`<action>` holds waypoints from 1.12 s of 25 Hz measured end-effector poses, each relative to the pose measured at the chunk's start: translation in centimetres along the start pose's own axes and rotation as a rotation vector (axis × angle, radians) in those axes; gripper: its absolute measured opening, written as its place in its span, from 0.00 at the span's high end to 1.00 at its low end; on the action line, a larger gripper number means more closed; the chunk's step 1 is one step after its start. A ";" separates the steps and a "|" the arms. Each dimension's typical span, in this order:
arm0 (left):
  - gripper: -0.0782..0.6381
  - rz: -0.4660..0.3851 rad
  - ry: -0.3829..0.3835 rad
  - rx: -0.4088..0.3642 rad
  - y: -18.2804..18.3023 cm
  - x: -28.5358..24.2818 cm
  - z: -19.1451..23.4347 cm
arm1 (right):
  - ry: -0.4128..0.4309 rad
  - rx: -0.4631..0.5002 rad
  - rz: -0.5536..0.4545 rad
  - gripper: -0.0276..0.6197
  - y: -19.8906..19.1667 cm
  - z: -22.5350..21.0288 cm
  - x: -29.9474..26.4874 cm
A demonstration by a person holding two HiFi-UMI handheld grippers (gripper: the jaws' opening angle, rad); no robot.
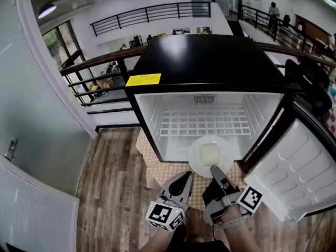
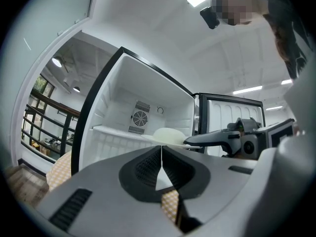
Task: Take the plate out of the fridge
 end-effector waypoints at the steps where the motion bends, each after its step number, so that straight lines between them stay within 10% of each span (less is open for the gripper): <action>1: 0.87 0.000 0.001 0.000 0.0 0.1 -0.1 | 0.000 0.001 0.001 0.85 0.0 0.0 0.2; 28: 0.87 0.002 0.019 -0.006 -0.6 3.1 -4.2 | 0.021 0.005 0.031 0.85 0.0 -0.6 5.4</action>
Point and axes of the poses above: the fingertips, and each gripper's own axes: x backward along the fingers, z to its left, y out of its top, the point moved 5 cm from there along x, backward along the fingers, and after that the axes turned 9 degrees about -z, right-handed, at the moved point
